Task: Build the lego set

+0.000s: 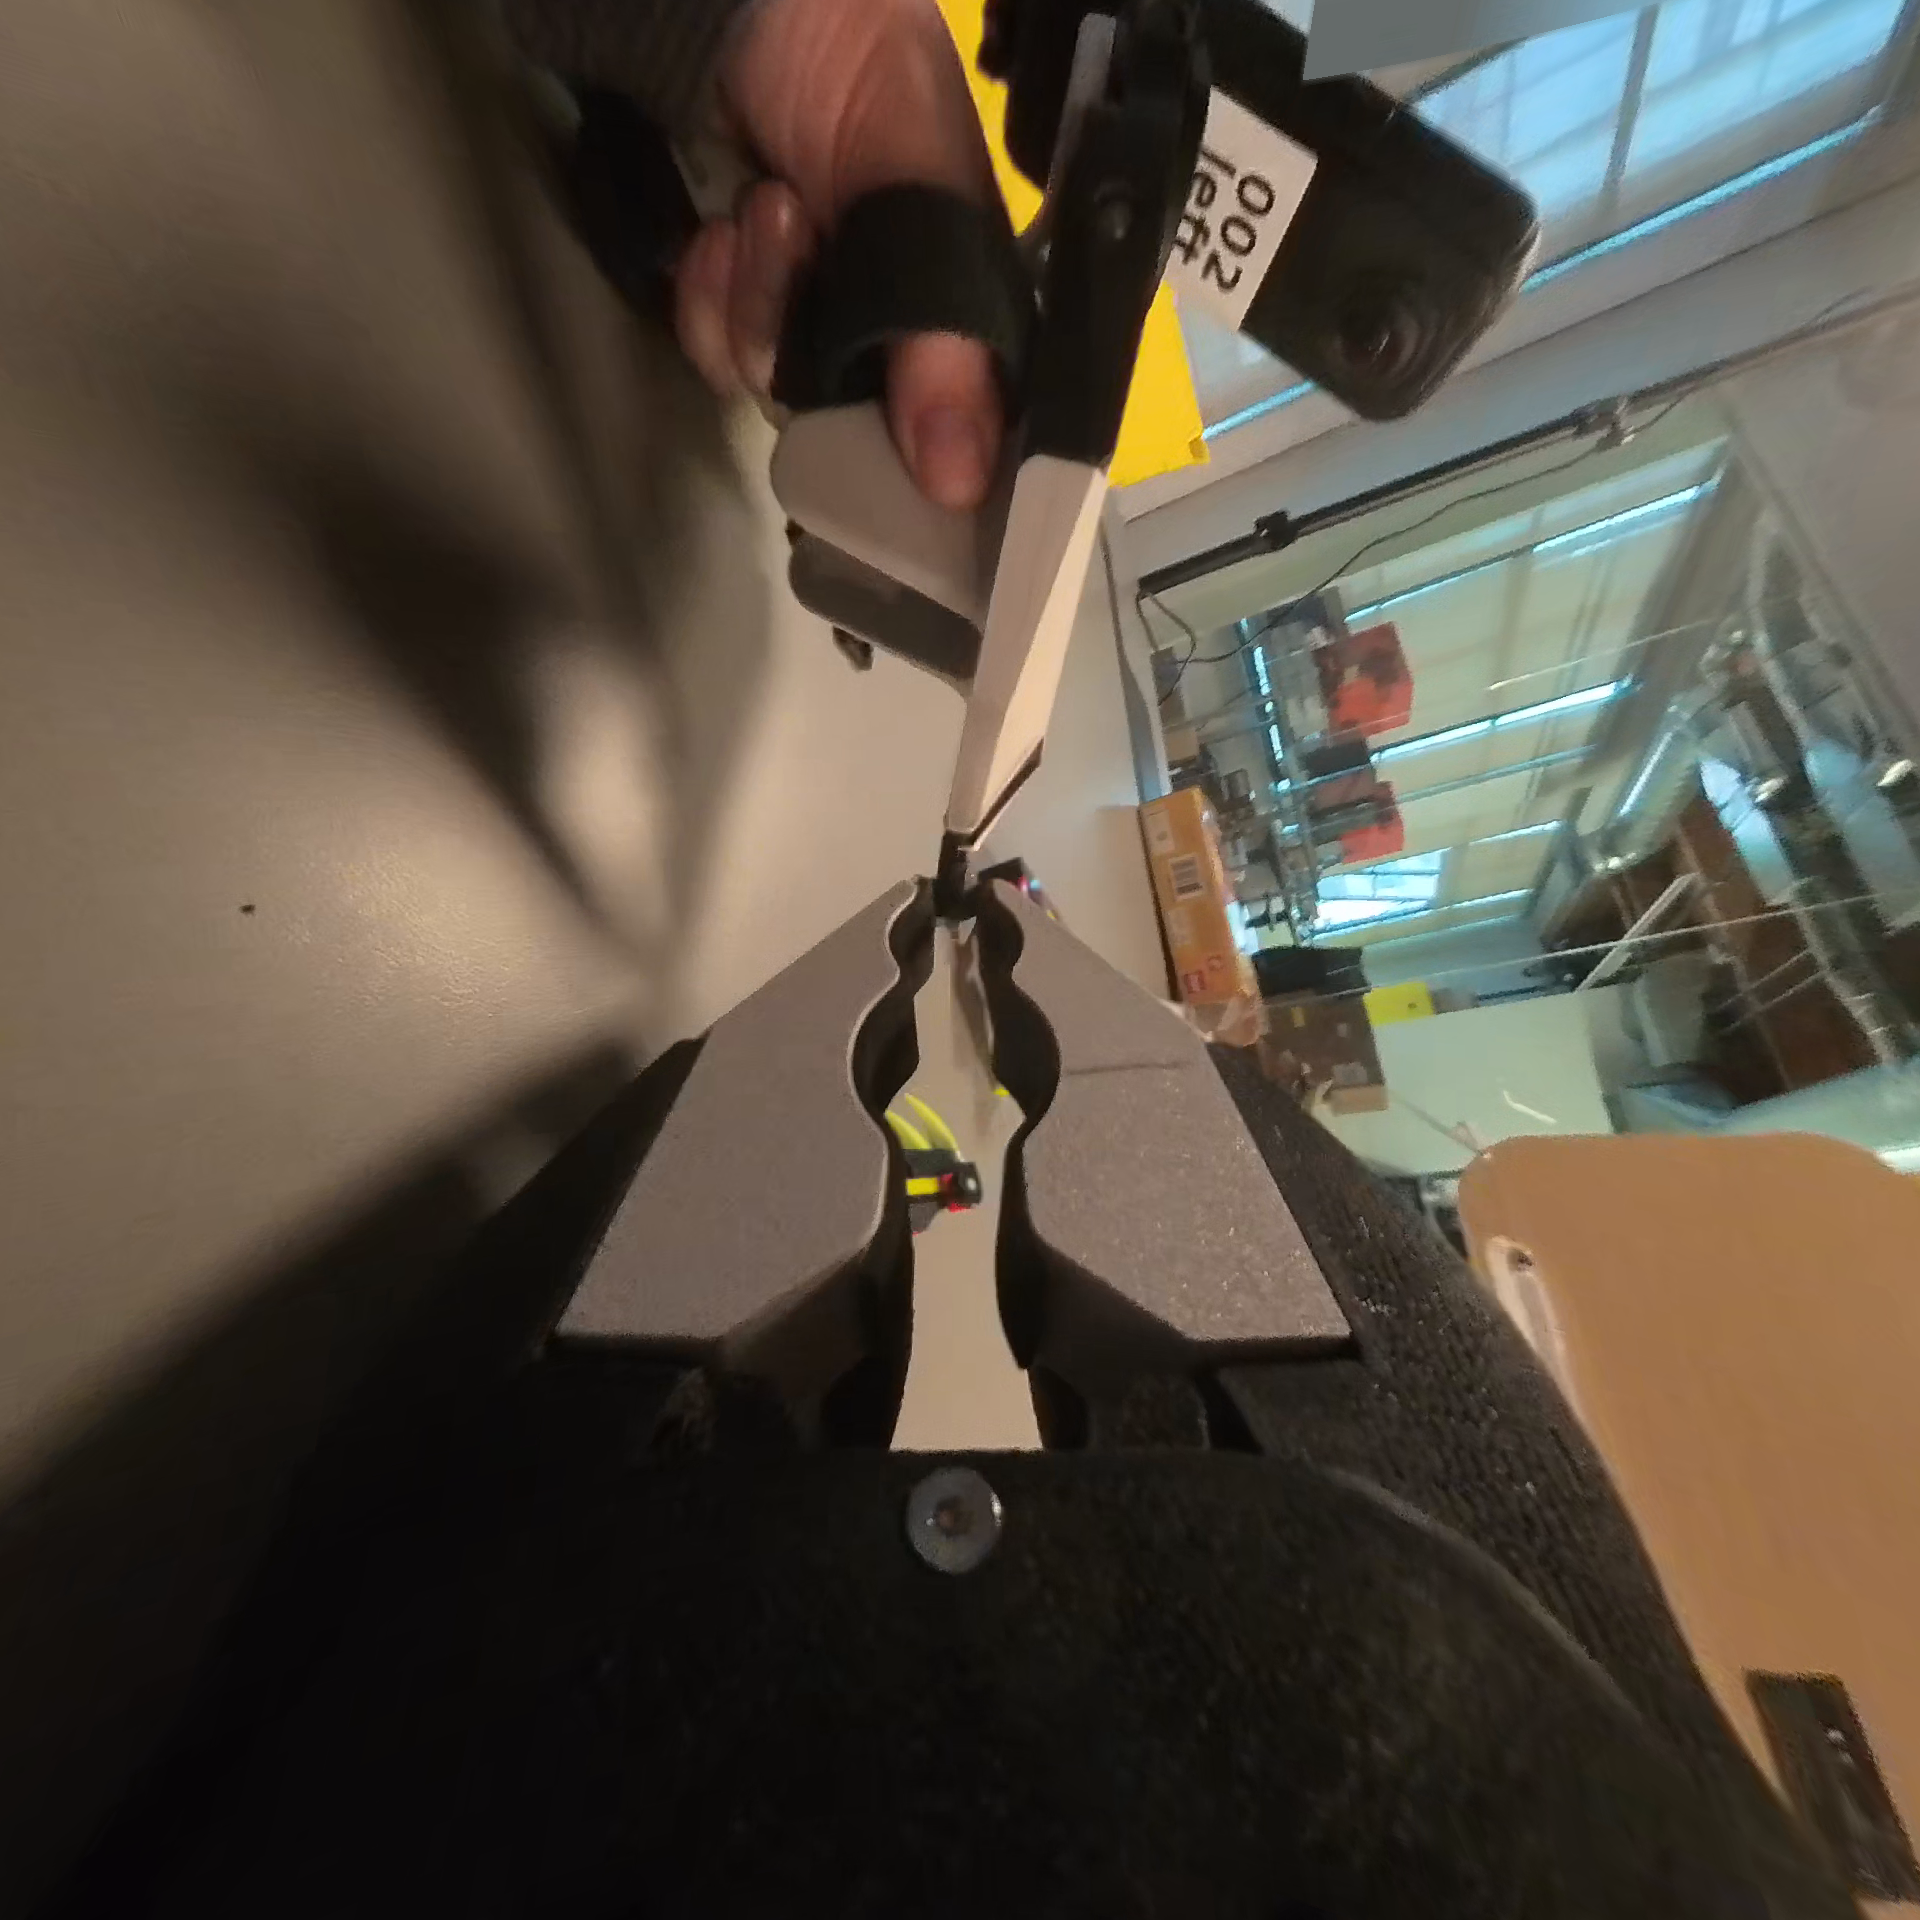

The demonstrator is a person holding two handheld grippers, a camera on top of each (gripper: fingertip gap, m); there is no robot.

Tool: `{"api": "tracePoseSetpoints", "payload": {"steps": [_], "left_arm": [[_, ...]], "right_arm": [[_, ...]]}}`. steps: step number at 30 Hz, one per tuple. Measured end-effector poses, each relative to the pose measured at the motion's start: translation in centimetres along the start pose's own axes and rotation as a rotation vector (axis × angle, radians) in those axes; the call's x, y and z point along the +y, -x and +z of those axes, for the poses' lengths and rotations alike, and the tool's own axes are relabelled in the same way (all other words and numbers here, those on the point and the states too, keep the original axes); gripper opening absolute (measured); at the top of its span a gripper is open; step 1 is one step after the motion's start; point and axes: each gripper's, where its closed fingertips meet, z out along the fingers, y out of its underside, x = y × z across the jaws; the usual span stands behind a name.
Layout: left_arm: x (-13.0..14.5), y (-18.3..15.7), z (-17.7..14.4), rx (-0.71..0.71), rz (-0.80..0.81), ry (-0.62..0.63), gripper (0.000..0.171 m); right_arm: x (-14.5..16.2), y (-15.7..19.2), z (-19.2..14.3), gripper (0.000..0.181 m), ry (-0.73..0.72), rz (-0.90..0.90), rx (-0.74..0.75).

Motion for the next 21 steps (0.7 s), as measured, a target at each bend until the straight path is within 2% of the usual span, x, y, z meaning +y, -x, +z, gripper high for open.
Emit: {"api": "tracePoseSetpoints", "payload": {"steps": [6,7,11,17,21], "left_arm": [[-0.4,-0.4,-0.1,0.01,0.029,-0.032,0.002],[-0.5,-0.4,-0.2,0.015,0.02,-0.035,0.008],[-0.5,-0.7,-0.2,0.065,-0.005,-0.038,0.012],[0.0,-1.4,0.0,0.118,-0.009,-0.005,0.006],[0.3,-1.6,0.0,0.141,-0.023,0.018,0.005]], "right_arm": [[-0.3,-0.4,-0.2,0.006,-0.048,0.042,0.013],[-0.4,-0.5,-0.3,0.006,-0.059,0.049,0.016],[-0.8,-0.7,-0.5,0.005,-0.091,0.062,0.02],[-1.1,-0.3,-0.7,0.006,-0.126,0.096,-0.001],[-1.3,0.0,-1.0,0.006,-0.174,0.194,-0.049]]}}
